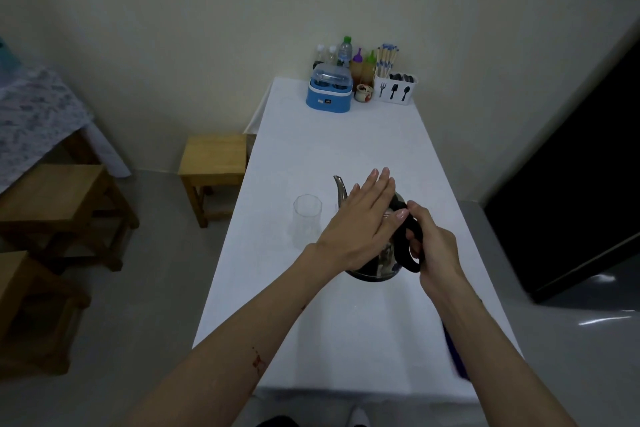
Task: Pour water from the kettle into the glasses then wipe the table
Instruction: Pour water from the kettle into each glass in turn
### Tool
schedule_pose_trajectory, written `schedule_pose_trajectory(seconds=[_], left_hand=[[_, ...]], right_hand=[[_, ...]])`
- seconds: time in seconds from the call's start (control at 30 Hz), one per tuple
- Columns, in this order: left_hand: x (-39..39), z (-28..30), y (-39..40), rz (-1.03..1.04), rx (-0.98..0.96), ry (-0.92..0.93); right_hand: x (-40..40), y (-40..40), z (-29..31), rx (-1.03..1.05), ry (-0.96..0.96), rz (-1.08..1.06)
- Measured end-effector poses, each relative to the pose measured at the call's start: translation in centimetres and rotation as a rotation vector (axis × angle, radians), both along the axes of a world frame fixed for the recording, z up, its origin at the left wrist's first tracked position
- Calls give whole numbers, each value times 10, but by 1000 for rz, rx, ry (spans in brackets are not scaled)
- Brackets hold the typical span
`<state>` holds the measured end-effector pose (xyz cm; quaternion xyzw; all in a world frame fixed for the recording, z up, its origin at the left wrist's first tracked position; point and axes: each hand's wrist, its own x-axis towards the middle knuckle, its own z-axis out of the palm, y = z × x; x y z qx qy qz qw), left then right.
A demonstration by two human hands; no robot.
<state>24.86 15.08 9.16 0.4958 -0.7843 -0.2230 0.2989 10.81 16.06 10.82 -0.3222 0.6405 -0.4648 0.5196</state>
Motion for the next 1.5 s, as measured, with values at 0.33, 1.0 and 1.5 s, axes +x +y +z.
schedule_pose_trajectory(seconds=[0.33, 1.0, 1.5], left_hand=[[-47, 2, -3, 42, 9, 43], [-78, -9, -7, 111, 133, 160], [-83, -6, -7, 142, 150, 194]], right_hand=[[-55, -23, 17, -40, 237, 112], [-89, -52, 9, -72, 439, 249], [-93, -59, 10, -96, 432, 272]])
